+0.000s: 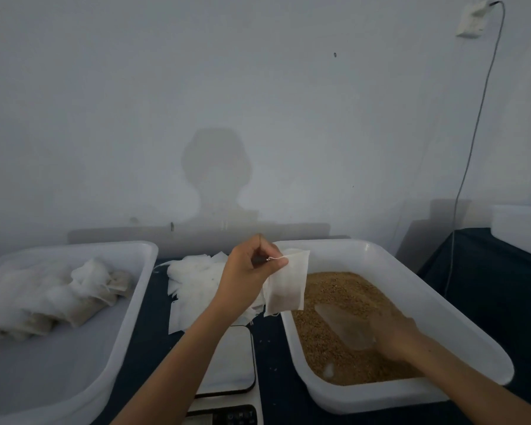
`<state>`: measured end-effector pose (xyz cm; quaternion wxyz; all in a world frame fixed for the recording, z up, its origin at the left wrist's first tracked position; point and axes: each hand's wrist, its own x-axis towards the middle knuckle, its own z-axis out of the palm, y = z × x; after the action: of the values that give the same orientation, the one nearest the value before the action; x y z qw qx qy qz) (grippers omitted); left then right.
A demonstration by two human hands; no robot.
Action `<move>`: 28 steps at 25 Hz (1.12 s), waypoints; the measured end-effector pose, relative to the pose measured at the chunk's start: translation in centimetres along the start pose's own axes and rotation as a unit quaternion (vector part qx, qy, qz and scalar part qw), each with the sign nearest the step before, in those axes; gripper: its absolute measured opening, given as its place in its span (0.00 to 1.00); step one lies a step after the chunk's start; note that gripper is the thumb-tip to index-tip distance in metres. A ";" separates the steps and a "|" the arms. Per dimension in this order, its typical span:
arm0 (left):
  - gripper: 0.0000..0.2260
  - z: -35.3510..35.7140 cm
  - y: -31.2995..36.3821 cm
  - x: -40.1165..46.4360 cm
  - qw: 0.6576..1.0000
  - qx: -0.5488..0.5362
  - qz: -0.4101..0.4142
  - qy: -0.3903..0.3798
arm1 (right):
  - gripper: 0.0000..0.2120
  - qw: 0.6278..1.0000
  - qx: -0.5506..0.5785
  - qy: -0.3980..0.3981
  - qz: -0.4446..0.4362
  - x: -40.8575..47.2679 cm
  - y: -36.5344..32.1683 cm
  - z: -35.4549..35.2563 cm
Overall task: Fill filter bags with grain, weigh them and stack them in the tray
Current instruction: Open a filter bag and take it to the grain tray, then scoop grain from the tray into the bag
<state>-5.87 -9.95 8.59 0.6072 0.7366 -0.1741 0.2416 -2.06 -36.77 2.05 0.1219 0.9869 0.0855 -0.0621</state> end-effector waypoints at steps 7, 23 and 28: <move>0.09 -5.3 -0.7 -2.5 0.999 -0.007 -0.031 0.014 | 0.13 0.735 0.651 0.006 -0.192 -1.7 -9.6 -7.1; 0.05 -8.1 -8.3 -8.2 0.975 -0.031 -0.178 0.129 | 0.09 0.803 0.562 0.161 -0.116 -1.6 -21.1 -2.1; 0.11 -7.8 -8.9 -8.1 0.974 -0.036 -0.187 0.124 | 0.09 0.770 0.609 0.156 -0.108 -0.7 -21.4 -1.4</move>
<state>-8.80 -0.80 -2.10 0.6846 0.6981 0.0346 0.2070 -6.56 -16.10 -1.41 -0.5273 0.8346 0.1540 0.0408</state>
